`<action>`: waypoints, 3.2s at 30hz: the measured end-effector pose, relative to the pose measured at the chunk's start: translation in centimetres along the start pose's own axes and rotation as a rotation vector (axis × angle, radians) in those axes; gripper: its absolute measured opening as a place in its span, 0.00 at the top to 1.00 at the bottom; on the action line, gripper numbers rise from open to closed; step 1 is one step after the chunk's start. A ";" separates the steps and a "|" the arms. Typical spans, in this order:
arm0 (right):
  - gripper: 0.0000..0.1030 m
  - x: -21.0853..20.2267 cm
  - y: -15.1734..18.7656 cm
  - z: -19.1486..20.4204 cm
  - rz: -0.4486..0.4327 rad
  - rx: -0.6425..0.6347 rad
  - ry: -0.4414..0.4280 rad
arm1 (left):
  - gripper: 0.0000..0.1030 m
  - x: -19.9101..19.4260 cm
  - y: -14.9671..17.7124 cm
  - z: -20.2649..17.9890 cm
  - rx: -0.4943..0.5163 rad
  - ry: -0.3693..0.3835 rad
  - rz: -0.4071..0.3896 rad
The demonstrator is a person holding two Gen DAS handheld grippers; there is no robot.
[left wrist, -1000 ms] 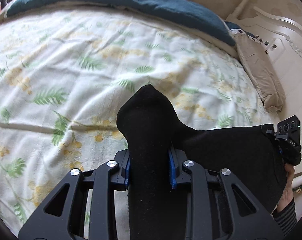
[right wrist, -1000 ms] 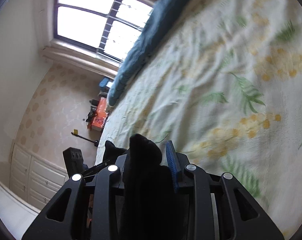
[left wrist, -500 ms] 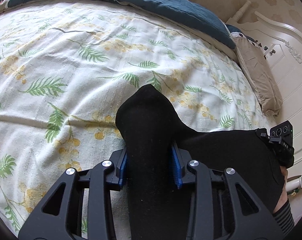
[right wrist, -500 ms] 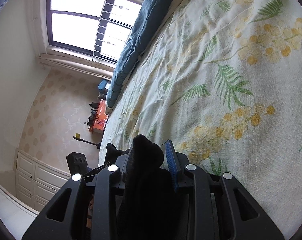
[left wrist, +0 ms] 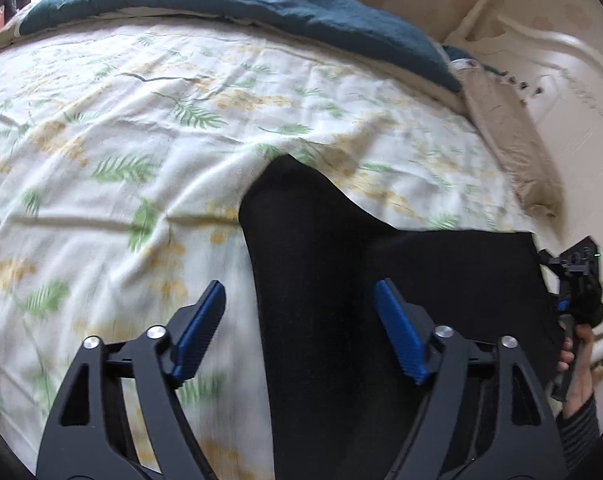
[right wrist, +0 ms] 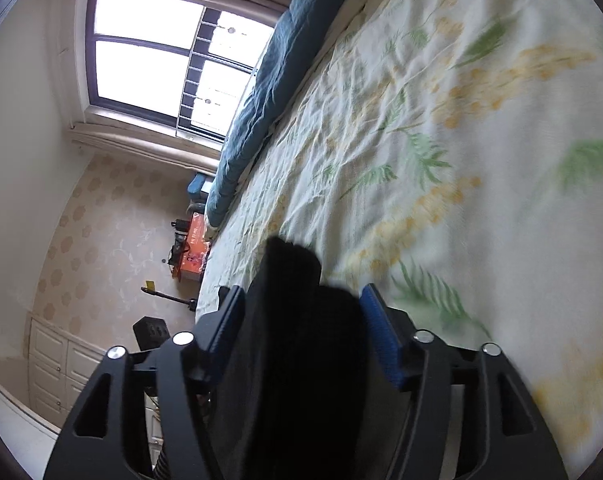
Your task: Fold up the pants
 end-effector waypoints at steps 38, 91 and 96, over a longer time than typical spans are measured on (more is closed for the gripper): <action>0.62 1.0 9.1 1.1 0.050 -0.029 0.015 | 0.73 -1.8 11.5 -2.1 -0.224 0.344 0.067; 0.63 -2.4 17.0 0.1 0.067 -0.001 -0.083 | 0.63 -5.2 18.1 -2.9 -0.208 0.308 0.025; 0.54 -2.7 17.3 0.4 0.046 -0.005 -0.100 | 0.34 -5.6 18.3 -2.9 -0.163 0.145 -0.034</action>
Point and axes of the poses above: each gripper's, at about its wrist camera, not at the fingertips, and x roughly the way its jaws point, z to its left, y to its underside, the point moved 8 cm from there along x, roughly the way its jaws point, and after that the axes turned 11 degrees about z, right-handed, at the moved point
